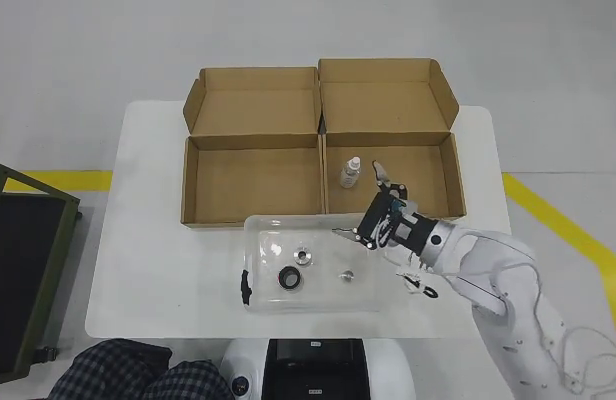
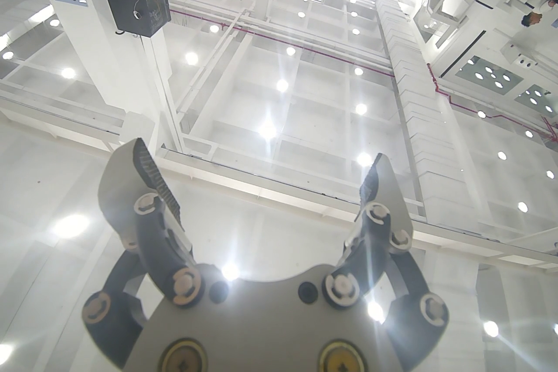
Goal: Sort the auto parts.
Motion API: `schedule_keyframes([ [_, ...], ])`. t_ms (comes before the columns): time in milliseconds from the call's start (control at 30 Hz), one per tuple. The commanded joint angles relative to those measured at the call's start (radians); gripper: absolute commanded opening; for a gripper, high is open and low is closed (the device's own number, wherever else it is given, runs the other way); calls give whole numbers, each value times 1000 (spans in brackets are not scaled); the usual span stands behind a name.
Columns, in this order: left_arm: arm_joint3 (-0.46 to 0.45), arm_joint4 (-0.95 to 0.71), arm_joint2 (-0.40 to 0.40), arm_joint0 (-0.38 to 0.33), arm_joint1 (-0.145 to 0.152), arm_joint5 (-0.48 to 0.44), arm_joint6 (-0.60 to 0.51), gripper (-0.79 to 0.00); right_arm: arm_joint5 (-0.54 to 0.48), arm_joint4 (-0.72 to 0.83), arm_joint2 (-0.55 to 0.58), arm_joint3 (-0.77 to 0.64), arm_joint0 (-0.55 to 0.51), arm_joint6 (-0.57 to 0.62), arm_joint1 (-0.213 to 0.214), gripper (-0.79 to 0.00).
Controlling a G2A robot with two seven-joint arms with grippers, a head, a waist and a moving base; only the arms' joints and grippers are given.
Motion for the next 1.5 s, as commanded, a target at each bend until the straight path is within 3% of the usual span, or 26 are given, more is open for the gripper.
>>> schedule_keyframes([
  [0, 0, 0, 0, 0, 0, 0, 0, 0, -40, -2, 0, -14, -19, 20, 5, 0],
  [300, 0, 0, 0, 0, 0, 0, 0, 0, -168, -42, -28, -55, -76, 146, 24, 0],
  [600, 0, 0, 0, 0, 0, 0, 0, 0, -249, -9, -69, -8, -52, 242, 35, 0],
  [1333, 0, 0, 0, 0, 0, 0, 0, 0, -265, 42, -177, 139, 60, 372, 49, 0],
  [1467, 0, 0, 0, 0, 0, 0, 0, 0, -270, 44, -191, 151, 68, 388, 52, -74],
])
